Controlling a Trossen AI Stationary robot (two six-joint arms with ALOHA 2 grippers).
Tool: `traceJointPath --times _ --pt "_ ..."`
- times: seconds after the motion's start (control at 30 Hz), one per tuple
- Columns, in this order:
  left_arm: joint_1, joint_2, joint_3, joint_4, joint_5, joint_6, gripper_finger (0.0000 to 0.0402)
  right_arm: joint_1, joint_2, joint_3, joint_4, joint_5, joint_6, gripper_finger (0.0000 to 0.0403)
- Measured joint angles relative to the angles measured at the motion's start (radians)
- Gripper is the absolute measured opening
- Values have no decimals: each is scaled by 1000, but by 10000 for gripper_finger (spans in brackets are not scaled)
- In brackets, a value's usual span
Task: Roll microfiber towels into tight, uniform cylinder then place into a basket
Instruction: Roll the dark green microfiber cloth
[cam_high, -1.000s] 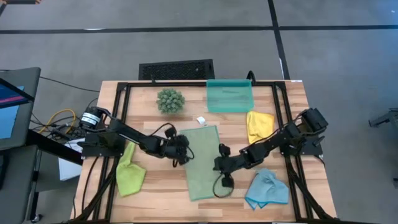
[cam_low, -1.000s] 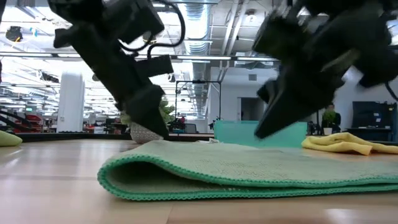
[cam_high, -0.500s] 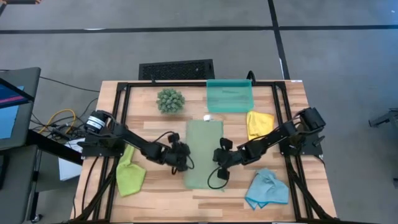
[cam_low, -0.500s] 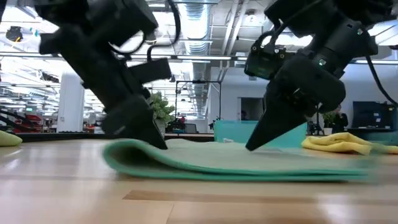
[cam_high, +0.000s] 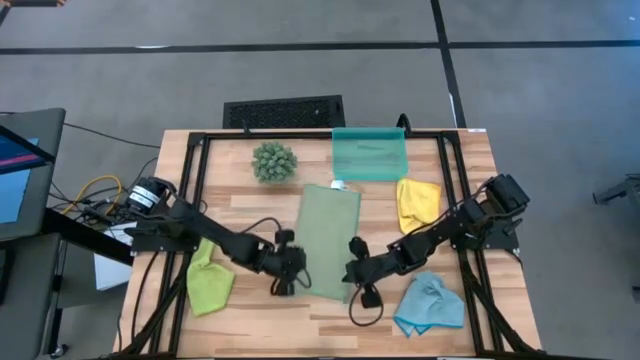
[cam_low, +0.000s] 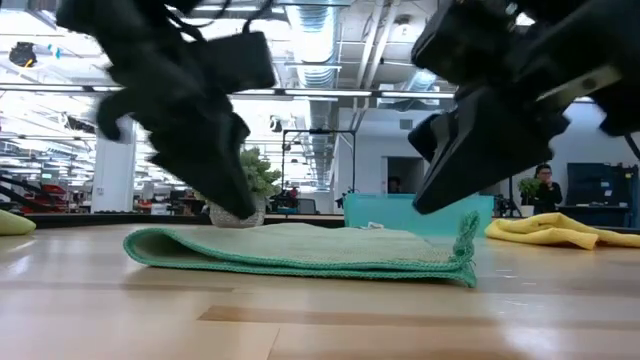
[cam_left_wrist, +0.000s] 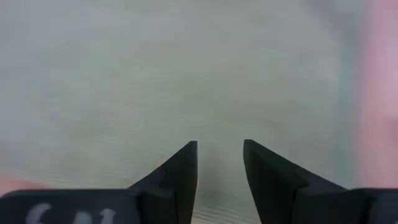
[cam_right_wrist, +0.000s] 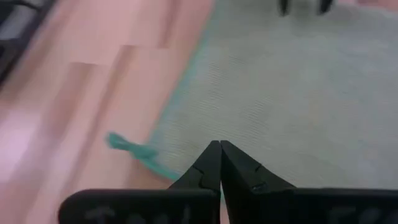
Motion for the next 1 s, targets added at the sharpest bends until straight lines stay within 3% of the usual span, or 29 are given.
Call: traceJointPath --times 0.2,0.63,0.8,1.0 --pt "-65 0 -8 -8 28 -36 123 14 0 0 19 -5 -48 23" --pt "-69 -3 -72 -13 62 -101 123 12 0 -26 16 -10 -81 21" --pt "-69 -3 -59 -17 60 -85 123 19 31 -21 150 -88 -131 19" --pt "-68 -3 -59 -16 45 -91 123 17 84 -24 82 -161 -143 21"
